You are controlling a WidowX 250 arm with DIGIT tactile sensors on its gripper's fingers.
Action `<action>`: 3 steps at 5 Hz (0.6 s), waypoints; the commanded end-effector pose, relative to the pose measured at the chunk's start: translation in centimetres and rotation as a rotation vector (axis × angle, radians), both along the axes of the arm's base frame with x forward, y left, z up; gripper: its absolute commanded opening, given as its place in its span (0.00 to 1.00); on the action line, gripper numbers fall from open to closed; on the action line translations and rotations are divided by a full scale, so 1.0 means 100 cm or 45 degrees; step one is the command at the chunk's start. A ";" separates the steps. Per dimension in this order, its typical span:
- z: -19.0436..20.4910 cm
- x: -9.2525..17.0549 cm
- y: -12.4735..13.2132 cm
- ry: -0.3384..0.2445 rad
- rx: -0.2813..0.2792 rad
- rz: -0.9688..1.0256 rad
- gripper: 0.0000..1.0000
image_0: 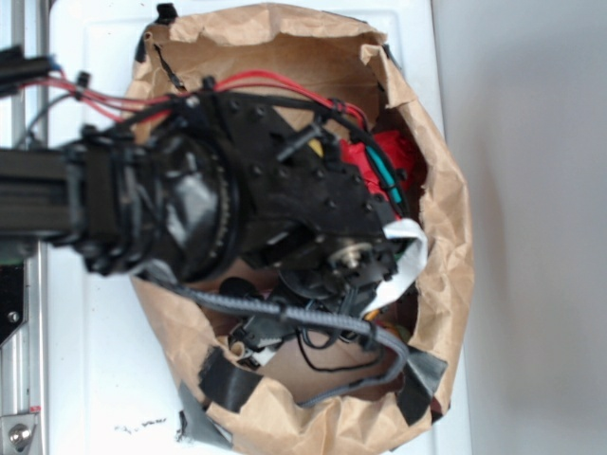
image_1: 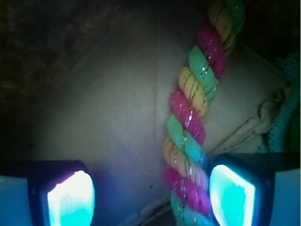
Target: Grab the multicolored rope.
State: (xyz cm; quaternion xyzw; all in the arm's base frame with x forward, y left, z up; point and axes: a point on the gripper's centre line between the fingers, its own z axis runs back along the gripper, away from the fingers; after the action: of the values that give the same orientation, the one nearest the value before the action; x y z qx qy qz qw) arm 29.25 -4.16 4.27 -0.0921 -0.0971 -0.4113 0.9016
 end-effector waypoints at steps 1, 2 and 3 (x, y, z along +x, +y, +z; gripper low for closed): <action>0.015 0.018 -0.002 -0.071 -0.034 0.096 1.00; 0.009 0.017 -0.006 -0.054 -0.015 0.086 1.00; -0.001 0.014 -0.015 -0.036 0.005 0.056 1.00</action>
State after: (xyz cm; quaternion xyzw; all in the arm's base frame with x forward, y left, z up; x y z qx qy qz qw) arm 30.87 -4.54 3.51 -0.0874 -0.0997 -0.3792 0.9157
